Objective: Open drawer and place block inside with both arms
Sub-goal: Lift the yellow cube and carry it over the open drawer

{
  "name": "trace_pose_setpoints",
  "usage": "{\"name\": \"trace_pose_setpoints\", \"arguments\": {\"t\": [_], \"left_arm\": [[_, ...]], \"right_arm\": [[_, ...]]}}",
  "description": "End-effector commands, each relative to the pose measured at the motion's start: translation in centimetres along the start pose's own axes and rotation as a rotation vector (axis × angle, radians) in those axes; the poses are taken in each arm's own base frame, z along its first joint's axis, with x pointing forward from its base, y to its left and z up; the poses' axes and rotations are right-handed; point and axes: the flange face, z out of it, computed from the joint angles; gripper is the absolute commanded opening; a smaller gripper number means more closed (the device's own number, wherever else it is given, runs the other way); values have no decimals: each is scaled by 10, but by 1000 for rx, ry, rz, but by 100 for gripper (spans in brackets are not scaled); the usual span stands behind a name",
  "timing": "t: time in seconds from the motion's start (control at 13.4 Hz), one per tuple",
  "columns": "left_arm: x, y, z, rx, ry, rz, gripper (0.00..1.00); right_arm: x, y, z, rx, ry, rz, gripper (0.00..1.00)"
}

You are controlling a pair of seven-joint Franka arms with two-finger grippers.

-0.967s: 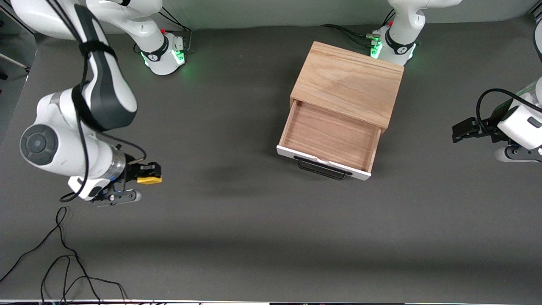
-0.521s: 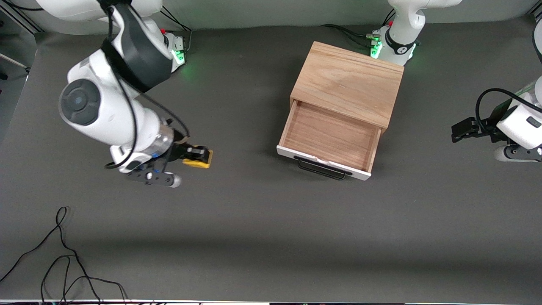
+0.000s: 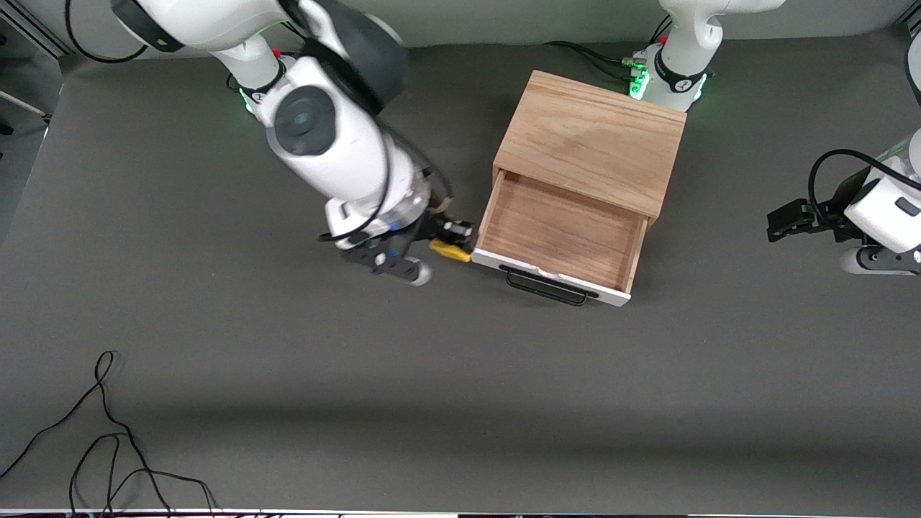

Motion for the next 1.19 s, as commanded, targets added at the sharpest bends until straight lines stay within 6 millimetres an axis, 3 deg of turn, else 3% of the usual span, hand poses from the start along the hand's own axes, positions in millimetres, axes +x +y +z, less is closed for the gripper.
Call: {"name": "trace_pose_setpoints", "arguments": {"t": [0.0, 0.22, 0.45, 0.6, 0.67, 0.89, 0.97, 1.12], "left_arm": [[-8, -5, -7, 4, 18, 8, 100], [-9, -4, -7, 3, 14, 10, 100], [-10, -2, -7, 3, 11, 13, 100], [-10, -4, -7, 3, 11, 10, 100], [-10, -3, -7, 3, 11, 11, 100], [-10, 2, -7, 4, 11, 19, 100], [-9, 2, -6, 4, 11, 19, 100], [-9, 1, -7, 4, 12, 17, 100]], "right_arm": [[-45, -34, 41, 11, 46, 41, 0], [-74, -46, 95, -22, 61, 5, 0], [-88, -51, 146, -35, 91, 2, 2], [-87, -49, 171, -44, 83, -2, 3], [-99, -50, 186, -52, 83, -22, 5], [-120, -49, 216, -89, 93, -67, 14], [-120, -47, 225, -98, 88, -66, 26], [-131, -46, 237, -110, 80, -78, 36]]}}
